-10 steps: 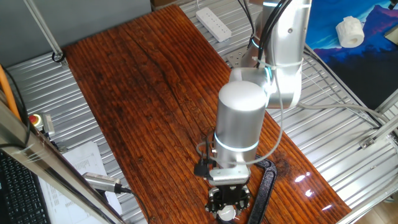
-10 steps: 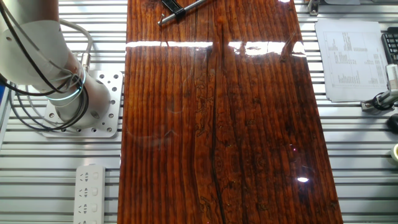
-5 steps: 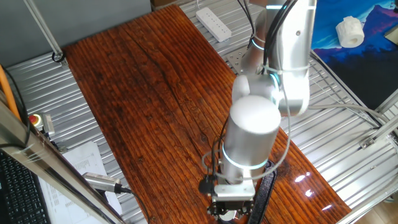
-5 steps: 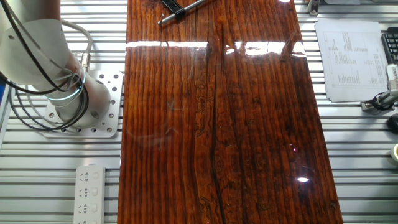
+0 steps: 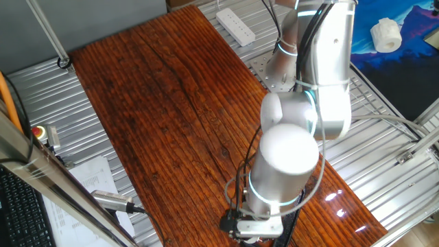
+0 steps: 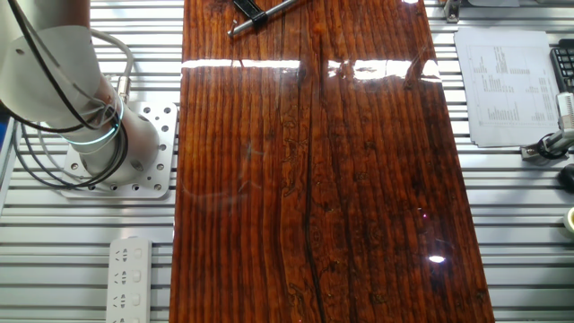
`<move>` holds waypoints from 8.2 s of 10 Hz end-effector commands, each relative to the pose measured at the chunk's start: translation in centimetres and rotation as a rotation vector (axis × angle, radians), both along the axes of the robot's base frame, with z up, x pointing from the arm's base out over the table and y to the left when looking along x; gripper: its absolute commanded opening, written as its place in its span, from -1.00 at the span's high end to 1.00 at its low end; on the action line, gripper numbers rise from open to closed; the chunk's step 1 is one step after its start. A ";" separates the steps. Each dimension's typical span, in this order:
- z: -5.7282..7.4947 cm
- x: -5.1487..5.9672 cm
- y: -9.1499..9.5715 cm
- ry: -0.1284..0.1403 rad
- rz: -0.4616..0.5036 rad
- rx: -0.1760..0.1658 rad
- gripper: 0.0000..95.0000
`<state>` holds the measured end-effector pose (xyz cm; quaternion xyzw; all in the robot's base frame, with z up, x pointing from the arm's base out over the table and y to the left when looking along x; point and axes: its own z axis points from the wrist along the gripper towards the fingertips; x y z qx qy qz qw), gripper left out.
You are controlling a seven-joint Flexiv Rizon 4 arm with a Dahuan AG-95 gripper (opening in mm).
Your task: Install the light bulb by rotating it
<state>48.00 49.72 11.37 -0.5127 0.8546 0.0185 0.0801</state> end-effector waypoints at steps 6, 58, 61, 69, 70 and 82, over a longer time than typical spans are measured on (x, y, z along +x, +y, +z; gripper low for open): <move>-0.1 -0.3 0.6 0.090 -0.035 -0.109 -0.20; -1.4 0.6 -0.1 0.153 0.008 -0.289 -0.20; -1.4 0.6 -0.1 0.153 0.003 -0.287 0.20; -0.6 0.8 -0.2 0.154 0.004 -0.264 0.20; -0.6 0.8 -0.2 0.153 0.006 -0.261 0.20; 0.3 0.9 -0.4 0.111 0.023 -0.170 0.20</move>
